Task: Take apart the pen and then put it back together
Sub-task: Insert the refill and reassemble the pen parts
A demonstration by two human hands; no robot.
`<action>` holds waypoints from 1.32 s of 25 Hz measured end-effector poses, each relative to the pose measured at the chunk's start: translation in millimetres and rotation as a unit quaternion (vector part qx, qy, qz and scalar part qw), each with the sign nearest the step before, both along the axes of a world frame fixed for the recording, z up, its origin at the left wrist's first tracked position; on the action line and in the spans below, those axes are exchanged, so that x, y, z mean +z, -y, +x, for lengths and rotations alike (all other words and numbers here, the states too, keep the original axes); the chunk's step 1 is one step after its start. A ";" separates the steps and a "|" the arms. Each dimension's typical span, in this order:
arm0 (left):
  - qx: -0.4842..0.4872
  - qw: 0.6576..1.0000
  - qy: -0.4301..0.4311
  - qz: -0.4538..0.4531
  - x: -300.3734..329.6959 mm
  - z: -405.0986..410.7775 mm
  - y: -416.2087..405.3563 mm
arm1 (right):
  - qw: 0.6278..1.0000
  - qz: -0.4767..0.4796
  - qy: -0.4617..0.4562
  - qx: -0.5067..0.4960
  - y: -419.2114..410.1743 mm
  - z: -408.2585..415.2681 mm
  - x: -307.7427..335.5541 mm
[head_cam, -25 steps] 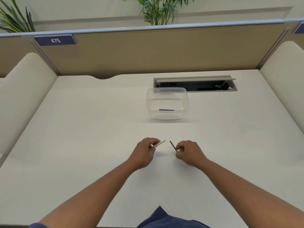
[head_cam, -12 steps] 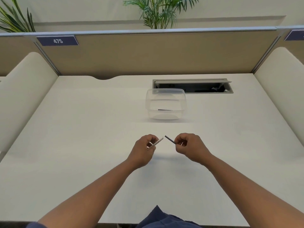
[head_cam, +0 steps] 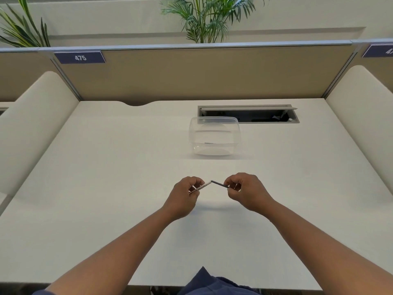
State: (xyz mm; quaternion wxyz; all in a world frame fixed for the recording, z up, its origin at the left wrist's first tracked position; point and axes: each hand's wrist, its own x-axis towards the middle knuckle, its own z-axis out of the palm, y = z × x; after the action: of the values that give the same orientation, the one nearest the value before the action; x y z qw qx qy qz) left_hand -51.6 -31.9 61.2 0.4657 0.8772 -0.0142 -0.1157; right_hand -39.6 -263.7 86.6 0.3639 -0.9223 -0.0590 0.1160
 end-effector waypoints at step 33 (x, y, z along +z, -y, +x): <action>-0.044 0.998 0.036 0.028 4.5 -18.1 10.9 | 0.889 0.382 -0.170 -0.186 -21.6 -19.5 22.6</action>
State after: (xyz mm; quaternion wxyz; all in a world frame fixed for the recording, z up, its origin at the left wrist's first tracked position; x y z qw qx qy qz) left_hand -69.6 -42.9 65.8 0.4346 0.8921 -0.0661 -0.1047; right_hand -59.1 -242.2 109.2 0.7072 -0.6726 0.1368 0.1696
